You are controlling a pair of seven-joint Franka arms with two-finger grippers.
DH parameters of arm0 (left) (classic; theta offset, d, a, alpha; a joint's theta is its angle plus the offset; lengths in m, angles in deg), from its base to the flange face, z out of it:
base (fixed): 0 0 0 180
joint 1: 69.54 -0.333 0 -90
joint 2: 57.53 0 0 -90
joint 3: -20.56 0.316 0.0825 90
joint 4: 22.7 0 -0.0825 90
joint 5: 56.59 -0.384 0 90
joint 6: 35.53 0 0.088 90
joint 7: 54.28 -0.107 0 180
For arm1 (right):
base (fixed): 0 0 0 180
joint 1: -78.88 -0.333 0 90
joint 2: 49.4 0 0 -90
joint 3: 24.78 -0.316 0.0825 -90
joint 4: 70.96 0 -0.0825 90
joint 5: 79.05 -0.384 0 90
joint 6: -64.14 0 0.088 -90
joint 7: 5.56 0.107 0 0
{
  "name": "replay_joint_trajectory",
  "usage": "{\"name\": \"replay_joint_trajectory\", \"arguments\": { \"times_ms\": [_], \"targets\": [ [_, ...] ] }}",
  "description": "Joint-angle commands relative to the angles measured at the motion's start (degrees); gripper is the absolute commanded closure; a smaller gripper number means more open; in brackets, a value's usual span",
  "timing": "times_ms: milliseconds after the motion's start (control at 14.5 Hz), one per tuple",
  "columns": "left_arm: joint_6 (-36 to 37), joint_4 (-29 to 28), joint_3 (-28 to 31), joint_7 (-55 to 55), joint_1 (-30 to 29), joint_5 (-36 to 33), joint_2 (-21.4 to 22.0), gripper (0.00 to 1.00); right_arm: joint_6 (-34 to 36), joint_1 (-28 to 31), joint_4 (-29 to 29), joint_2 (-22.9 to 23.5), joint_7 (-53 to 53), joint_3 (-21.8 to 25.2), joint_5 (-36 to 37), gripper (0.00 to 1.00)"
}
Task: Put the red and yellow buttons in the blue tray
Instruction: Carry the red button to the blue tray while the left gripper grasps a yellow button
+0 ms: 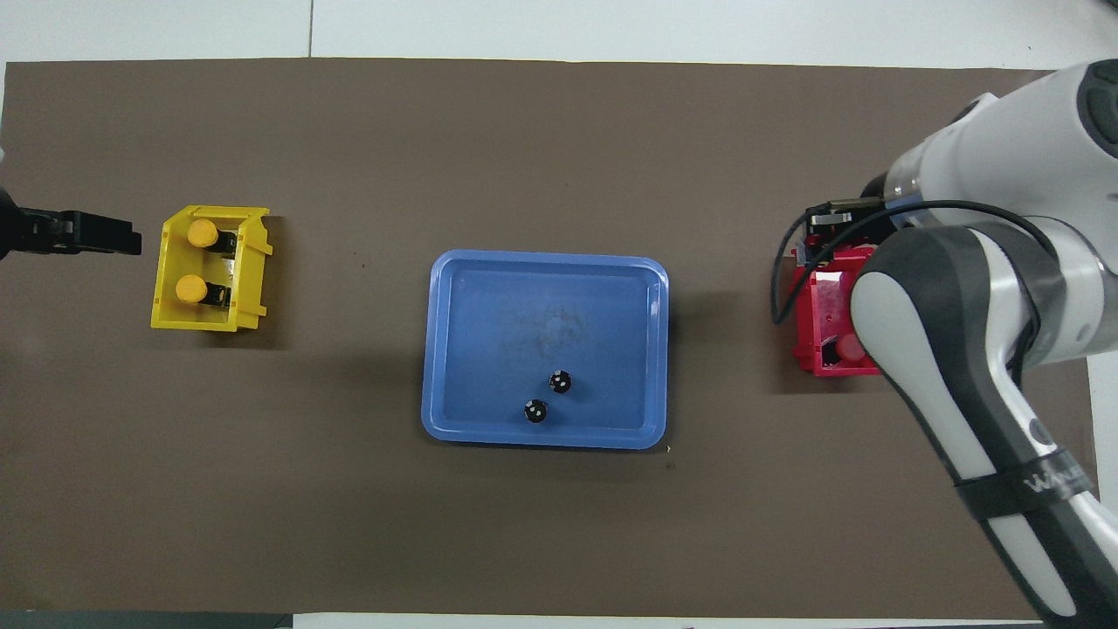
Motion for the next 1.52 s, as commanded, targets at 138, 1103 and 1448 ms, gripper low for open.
{"name": "replay_joint_trajectory", "arguments": {
  "times_ms": [138, 1103, 1448],
  "targets": [
    [-15.4, 0.9, -0.2, 0.1, -2.5, 0.3, -14.4, 0.30, -8.0, -13.2, 2.8, 6.3, 20.1, 0.1, 0.0, 0.65],
    [-22.3, -5.9, -0.3, 0.0, -1.2, 0.6, -17.0, 0.33, -15.9, -24.0, -0.6, 15.6, 34.1, 0.2, 7.3, 0.12],
    [-21.1, -3.7, -0.3, 0.2, -1.5, 0.7, -17.5, 0.99, -2.0, -17.5, 9.3, 11.3, 30.6, 1.5, 8.8, 0.00]
  ]
}}
